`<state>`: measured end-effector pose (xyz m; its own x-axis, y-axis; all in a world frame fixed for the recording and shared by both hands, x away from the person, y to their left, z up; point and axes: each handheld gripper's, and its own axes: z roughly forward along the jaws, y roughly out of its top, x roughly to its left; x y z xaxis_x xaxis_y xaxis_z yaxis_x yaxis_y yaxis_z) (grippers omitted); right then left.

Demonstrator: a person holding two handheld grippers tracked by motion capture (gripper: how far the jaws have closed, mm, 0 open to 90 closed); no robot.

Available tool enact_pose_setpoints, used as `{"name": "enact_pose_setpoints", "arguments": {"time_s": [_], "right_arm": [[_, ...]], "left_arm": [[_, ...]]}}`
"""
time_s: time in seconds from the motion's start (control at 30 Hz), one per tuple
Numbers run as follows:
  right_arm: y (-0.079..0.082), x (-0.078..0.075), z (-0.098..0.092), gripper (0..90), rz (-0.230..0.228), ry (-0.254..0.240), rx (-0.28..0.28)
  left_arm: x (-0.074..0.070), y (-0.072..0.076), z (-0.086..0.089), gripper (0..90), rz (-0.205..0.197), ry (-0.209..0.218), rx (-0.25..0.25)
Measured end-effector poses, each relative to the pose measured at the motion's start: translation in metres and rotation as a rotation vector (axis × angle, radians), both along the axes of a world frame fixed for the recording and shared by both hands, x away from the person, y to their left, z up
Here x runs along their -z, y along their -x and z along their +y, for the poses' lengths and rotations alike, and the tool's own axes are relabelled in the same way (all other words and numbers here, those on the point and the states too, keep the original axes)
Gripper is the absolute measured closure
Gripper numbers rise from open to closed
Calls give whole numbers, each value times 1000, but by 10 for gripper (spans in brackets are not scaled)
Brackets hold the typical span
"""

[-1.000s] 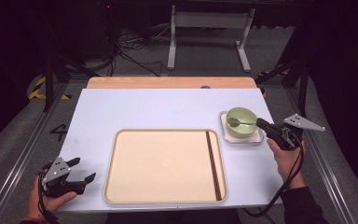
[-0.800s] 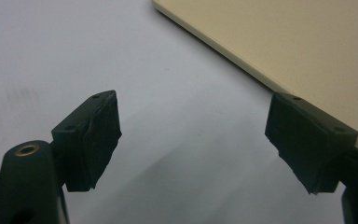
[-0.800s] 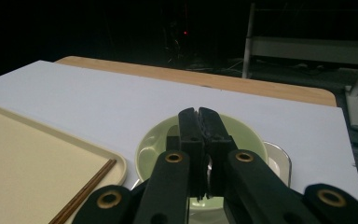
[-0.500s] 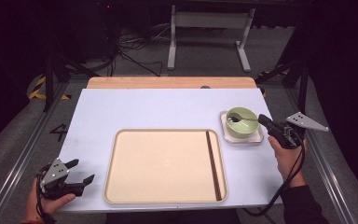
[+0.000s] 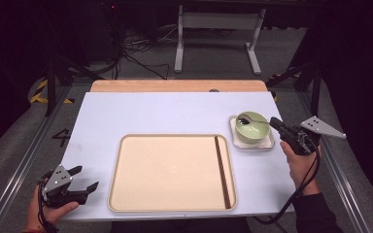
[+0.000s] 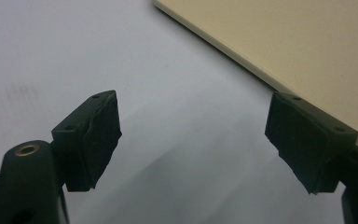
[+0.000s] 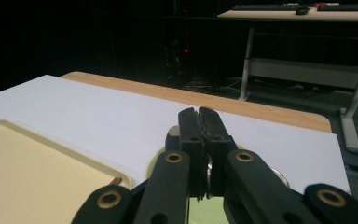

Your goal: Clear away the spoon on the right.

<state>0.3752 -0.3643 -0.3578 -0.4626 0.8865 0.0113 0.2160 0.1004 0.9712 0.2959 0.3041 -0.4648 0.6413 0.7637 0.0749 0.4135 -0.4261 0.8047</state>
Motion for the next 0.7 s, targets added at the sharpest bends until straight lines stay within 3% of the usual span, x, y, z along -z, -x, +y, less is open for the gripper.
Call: {"name": "enact_pose_setpoints", "arguments": {"time_s": [0.33, 0.7], "right_arm": [[10, -10, 17, 900, -44, 15, -66], [20, -9, 42, 900, -47, 55, -161]], "left_arm": [[-1, -1, 0, 191, -4, -7, 2], [-2, -2, -4, 191, -8, -11, 4]]}}
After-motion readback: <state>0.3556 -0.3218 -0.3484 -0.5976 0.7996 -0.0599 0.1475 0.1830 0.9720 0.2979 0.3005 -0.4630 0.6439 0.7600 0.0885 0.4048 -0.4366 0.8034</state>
